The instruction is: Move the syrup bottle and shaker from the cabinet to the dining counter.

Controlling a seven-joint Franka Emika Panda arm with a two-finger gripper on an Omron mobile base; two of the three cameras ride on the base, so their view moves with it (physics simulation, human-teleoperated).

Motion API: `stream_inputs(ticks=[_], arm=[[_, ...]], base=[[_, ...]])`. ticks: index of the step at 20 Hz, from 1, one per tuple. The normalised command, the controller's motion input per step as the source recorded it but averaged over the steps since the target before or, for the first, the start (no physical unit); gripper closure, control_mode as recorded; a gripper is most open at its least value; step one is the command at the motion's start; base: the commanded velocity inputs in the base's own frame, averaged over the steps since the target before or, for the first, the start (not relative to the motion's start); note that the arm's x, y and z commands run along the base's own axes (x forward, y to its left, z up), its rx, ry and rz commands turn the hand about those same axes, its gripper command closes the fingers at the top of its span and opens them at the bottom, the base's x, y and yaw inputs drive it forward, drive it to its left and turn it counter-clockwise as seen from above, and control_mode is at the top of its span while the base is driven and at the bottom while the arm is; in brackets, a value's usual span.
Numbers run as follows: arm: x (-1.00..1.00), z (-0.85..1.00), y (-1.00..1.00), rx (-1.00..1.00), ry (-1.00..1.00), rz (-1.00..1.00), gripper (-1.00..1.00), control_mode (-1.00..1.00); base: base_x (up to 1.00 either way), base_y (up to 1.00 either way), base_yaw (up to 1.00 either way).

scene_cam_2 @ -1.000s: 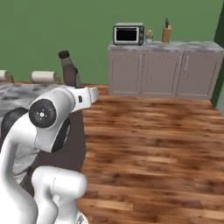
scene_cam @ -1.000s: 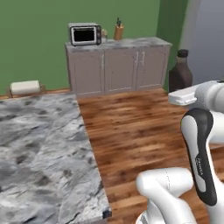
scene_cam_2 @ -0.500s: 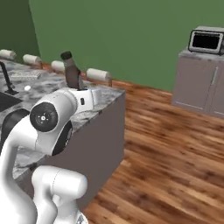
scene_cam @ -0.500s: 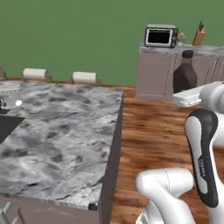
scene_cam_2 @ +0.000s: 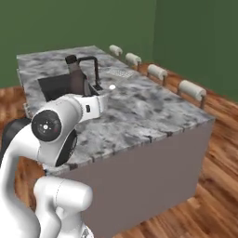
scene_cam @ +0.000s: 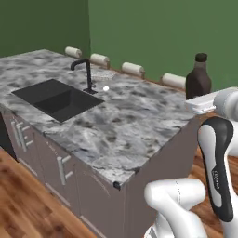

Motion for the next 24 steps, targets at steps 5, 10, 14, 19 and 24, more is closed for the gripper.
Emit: stream_inputs(ticks=[5, 10, 14, 19, 24], arm=[[0.0, 0.0, 0.0, 0.0, 0.0, 0.0, 1.0, 1.0], [0.0, 0.0, 0.0, 0.0, 0.0, 0.0, 1.0, 1.0], [0.0, 0.0, 0.0, 0.0, 0.0, 0.0, 1.0, 1.0], [0.0, 0.0, 0.0, 0.0, 0.0, 0.0, 1.0, 1.0], [0.0, 0.0, 0.0, 0.0, 0.0, 0.0, 1.0, 1.0]], base=[[0.4, -0.65, 0.58], [0.36, -0.96, 0.38], [0.18, -0.26, 0.28], [0.26, 0.0, 0.37], [0.44, 0.0, 0.39]])
